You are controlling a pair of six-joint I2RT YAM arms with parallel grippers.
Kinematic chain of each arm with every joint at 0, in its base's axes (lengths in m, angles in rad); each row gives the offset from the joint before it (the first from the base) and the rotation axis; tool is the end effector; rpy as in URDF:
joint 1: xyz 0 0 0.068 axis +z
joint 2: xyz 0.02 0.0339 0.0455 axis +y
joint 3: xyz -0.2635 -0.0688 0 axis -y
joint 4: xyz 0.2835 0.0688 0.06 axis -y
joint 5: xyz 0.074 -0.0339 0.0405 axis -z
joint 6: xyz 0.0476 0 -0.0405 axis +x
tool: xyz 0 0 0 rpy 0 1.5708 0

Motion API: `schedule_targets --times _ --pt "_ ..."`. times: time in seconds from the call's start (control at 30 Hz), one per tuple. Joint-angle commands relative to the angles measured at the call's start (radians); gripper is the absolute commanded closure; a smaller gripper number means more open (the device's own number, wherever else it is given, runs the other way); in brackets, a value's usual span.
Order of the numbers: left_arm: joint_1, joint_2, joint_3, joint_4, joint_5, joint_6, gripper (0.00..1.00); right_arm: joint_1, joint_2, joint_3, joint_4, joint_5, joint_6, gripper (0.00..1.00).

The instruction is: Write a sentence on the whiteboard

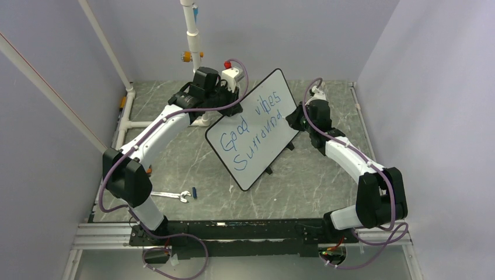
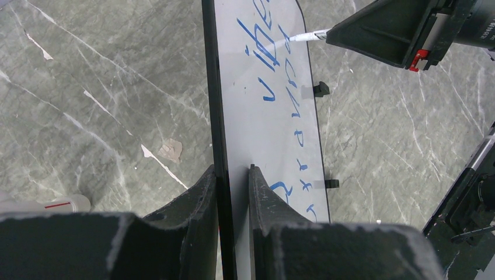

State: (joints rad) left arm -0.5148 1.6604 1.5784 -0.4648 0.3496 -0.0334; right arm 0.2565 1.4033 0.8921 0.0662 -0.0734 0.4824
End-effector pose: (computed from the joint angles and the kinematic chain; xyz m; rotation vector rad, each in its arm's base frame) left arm 0.3684 -0.2271 0.3508 0.7192 2.0357 -0.6921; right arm 0.3496 0.0953 0.2347 0.1844 2.0486 0.5390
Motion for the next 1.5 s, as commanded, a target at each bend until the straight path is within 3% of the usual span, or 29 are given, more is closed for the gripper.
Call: schedule_targets --times 0.0,0.43,1.03,1.47 --pt "-0.011 -0.011 0.008 0.030 -0.003 0.078 1.00 0.004 -0.014 -0.018 0.023 0.012 -0.001 1.00" --pt "-0.011 -0.007 0.013 0.024 -0.006 0.082 1.00 0.004 -0.109 0.011 -0.045 0.068 -0.011 1.00" --pt "-0.019 0.046 0.013 0.010 -0.035 0.106 1.00 0.004 -0.489 -0.181 -0.171 0.071 0.088 1.00" --pt "-0.129 0.116 0.014 -0.021 0.036 0.192 1.00 0.005 -0.607 -0.161 -0.289 0.133 0.051 1.00"
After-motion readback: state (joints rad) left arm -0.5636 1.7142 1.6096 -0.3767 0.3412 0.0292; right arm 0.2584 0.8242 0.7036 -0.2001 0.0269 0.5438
